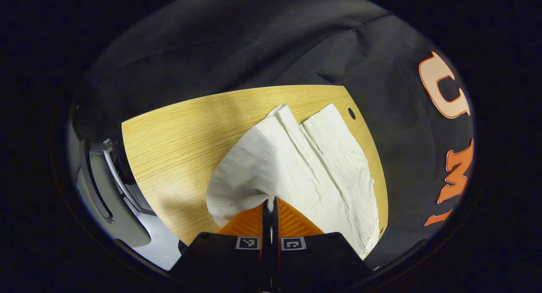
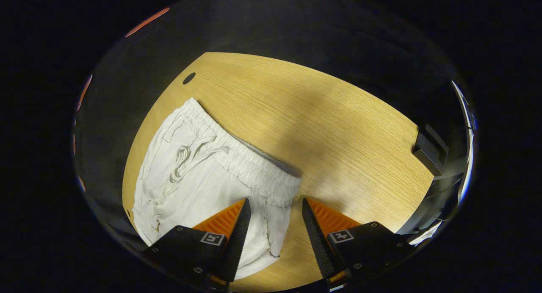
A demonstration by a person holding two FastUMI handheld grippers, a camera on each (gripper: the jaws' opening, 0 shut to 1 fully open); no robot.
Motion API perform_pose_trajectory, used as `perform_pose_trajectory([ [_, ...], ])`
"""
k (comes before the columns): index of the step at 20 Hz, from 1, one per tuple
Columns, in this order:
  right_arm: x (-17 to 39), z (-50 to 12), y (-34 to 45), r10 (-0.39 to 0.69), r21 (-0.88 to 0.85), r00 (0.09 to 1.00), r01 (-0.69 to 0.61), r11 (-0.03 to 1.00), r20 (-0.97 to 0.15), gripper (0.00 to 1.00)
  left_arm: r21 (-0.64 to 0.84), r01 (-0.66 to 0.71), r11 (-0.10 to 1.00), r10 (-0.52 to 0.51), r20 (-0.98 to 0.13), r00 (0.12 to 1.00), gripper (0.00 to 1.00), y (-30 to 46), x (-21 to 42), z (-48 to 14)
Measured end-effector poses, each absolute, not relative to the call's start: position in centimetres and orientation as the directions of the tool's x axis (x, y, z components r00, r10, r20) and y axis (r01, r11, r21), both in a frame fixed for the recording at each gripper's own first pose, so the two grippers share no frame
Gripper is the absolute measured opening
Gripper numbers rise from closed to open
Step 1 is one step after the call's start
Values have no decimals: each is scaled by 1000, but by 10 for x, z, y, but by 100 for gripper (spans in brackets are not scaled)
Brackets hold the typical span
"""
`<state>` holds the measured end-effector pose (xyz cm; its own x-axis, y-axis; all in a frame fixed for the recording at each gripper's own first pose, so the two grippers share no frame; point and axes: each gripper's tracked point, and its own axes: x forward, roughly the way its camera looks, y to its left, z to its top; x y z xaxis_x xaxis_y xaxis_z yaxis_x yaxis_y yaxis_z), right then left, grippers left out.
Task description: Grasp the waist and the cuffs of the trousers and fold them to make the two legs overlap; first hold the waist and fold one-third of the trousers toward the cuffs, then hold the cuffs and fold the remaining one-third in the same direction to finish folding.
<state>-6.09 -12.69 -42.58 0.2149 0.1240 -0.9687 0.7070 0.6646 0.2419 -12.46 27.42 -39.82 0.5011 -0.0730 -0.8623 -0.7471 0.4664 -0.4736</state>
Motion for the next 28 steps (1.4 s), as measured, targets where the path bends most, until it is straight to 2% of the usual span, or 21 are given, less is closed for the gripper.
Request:
perform_pose_trajectory([
  [1,-59,-426,-126,134,241,205,712,659,-970,71,-469,-744,476,-66,-863,501,4,275,-121,-394],
  [2,-58,-427,-126,135,234,193,720,653,-972,57,-467,-740,485,-65,-863,502,4,275,-118,-390],
  [3,-59,-430,-129,125,220,183,730,647,-975,60,-462,-735,496,-62,-864,500,4,273,-116,-387],
  [4,-58,-431,-132,125,223,187,734,641,-974,46,-459,-728,509,-58,-862,503,5,273,-111,-383],
  [5,-57,-432,-134,123,228,194,747,625,-973,38,-457,-721,520,-53,-860,507,5,273,-108,-379],
  [6,-52,-431,-134,138,255,216,760,598,-967,22,-458,-716,528,-51,-858,511,4,274,-106,-374],
  [8,-48,-427,-135,171,303,250,782,545,-953,10,-446,-711,544,-41,-860,509,4,278,-104,-365],
  [10,-43,-418,-138,213,349,278,796,494,-937,5,-437,-711,551,-35,-863,504,5,283,-100,-357],
  [14,-35,-396,-141,274,381,276,784,489,-921,5,-395,-644,655,-25,-863,504,4,286,-81,-329],
  [18,-15,-377,-135,282,377,264,771,513,-922,5,-335,-560,758,-30,-875,484,4,286,-51,-316],
  [24,25,-344,-112,298,413,296,756,508,-908,4,-317,-409,856,-127,-895,428,4,287,-2,-328],
  [28,44,-337,-101,294,390,269,753,530,-917,4,-290,-267,919,-181,-912,368,4,293,22,-337],
])
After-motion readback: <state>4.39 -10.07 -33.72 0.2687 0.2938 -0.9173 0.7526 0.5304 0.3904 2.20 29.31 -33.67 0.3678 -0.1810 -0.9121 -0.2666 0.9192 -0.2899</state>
